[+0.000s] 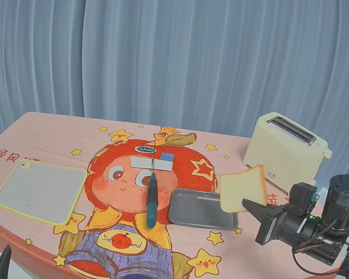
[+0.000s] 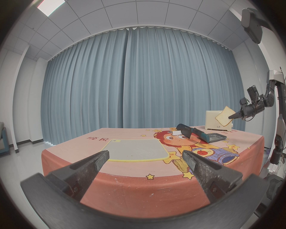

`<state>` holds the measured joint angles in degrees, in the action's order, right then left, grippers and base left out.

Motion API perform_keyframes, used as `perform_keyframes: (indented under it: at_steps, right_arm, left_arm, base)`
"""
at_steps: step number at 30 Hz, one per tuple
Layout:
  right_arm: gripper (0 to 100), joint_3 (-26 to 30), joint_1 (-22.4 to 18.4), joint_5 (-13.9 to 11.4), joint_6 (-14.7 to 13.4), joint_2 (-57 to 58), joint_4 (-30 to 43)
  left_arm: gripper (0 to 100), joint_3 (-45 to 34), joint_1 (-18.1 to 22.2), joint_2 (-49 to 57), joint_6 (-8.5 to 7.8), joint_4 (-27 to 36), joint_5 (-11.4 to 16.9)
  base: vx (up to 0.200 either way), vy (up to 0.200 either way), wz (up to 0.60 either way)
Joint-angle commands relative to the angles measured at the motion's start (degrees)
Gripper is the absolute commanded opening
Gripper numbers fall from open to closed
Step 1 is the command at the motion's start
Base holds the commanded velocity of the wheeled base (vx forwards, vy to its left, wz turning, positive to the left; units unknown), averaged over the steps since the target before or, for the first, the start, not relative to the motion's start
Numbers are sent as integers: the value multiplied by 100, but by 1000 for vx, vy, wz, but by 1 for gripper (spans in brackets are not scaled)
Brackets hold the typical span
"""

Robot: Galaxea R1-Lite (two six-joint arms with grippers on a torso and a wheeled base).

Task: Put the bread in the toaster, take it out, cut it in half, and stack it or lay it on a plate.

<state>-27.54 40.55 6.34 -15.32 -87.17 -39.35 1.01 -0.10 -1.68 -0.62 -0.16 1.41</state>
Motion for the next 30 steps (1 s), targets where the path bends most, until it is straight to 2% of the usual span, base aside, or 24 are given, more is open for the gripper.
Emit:
perform_keyframes:
  at_steps: [1, 5, 18, 23, 25, 28, 30]
  right_arm:
    - [0, 302, -196, 25, 381, 552, -2]
    - [0, 372, -337, 8, 390, 763, 6]
    - [0, 513, -267, -1, 653, 1053, 6]
    - [0, 513, -231, -71, 671, 1212, 15]
    - [0, 513, -240, -177, 715, 1326, 24]
    - [0, 513, -381, -484, 768, 1405, 15]
    - [0, 521, -469, -528, 794, 1440, 24]
  left_arm:
    - [100, -101, 1, -8, 1, -2, -1]
    - [100, -101, 1, 1, 1, -2, -1]
    - [100, -101, 1, 1, 1, -2, -1]
    - [100, -101, 1, 1, 1, -2, -1]
    - [100, -101, 1, 1, 9, -2, -1]
    - [100, -101, 1, -8, 1, -2, -1]
    - [100, -101, 1, -8, 1, -2, -1]
  base:
    - [0, 0, 0]
    - [0, 0, 0]
    - [0, 0, 0]
    - [0, 0, 0]
    - [0, 0, 0]
    - [0, 0, 0]
    - [0, 0, 0]
